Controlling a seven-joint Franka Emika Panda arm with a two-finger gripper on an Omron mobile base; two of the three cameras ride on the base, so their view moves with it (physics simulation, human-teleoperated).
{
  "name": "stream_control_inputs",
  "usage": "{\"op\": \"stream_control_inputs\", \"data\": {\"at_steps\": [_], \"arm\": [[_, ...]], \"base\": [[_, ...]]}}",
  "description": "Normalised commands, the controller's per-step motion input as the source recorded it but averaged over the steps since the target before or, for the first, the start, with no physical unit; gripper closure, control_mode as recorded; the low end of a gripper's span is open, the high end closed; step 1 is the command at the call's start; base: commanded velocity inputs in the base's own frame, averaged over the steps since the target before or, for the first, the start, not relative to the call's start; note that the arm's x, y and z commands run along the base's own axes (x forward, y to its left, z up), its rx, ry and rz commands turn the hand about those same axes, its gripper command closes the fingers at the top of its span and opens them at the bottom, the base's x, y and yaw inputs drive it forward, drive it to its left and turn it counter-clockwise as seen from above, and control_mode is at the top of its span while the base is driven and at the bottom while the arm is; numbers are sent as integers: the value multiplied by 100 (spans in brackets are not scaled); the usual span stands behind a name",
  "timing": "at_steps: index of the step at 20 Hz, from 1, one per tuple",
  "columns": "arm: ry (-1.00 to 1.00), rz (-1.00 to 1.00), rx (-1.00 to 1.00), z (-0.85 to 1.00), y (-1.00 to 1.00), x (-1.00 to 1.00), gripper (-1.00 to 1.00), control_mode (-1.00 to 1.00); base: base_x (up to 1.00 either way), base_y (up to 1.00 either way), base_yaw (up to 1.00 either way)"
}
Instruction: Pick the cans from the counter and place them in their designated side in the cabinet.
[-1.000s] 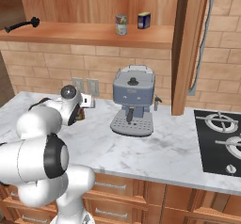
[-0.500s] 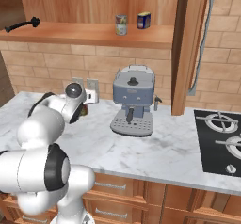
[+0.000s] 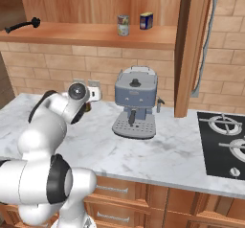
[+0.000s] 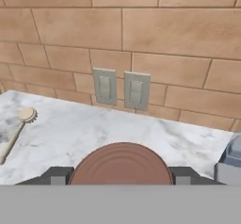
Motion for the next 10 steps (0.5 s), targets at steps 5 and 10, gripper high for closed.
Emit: {"op": "stream_control_inputs", "data": {"at_steps": [5, 10], "arm": [[-9, 1, 0, 37, -4, -1, 100, -100], [-10, 1, 0, 37, -1, -5, 100, -100]], "base": [[0, 0, 0], [0, 0, 0]]}}
